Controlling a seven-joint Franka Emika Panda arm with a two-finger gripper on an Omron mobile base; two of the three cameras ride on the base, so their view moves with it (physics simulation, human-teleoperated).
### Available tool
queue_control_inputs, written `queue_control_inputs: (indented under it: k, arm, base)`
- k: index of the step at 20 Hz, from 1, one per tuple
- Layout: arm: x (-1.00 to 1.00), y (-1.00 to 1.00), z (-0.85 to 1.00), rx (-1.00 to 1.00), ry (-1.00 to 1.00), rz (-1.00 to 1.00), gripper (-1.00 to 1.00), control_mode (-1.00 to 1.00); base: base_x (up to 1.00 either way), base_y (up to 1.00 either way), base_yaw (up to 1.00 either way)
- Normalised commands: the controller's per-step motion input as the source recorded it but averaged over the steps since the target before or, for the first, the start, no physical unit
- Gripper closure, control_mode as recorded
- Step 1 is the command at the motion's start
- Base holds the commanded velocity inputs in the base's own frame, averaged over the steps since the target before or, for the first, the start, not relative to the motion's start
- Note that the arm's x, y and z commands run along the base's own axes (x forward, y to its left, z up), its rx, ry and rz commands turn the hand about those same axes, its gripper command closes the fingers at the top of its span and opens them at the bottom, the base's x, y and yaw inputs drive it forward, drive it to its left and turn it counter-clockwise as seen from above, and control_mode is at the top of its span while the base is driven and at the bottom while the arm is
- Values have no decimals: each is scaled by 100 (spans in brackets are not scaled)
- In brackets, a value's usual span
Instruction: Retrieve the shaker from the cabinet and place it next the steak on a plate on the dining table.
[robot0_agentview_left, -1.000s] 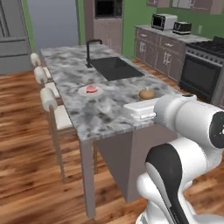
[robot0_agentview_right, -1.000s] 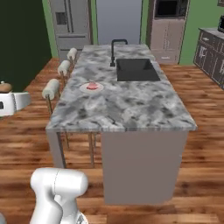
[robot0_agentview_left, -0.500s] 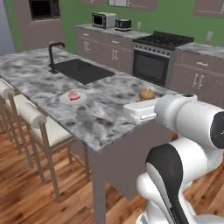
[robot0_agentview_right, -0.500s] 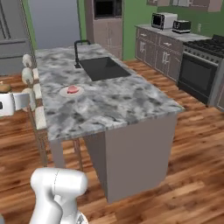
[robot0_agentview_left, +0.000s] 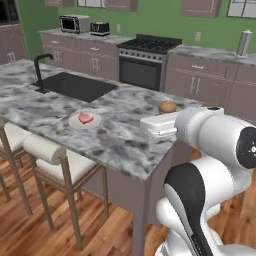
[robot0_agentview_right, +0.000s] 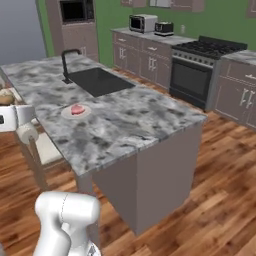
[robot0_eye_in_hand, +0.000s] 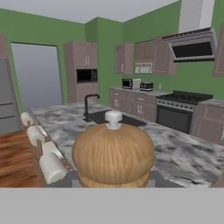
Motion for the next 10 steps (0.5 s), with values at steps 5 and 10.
queue_control_inputs:
  k: [5,10]
  arm:
    - [0,0,0,0,0,0,100,100]
    - [0,0,0,0,0,0,100,100]
  base:
    - [26,94,-10]
    - [51,27,0]
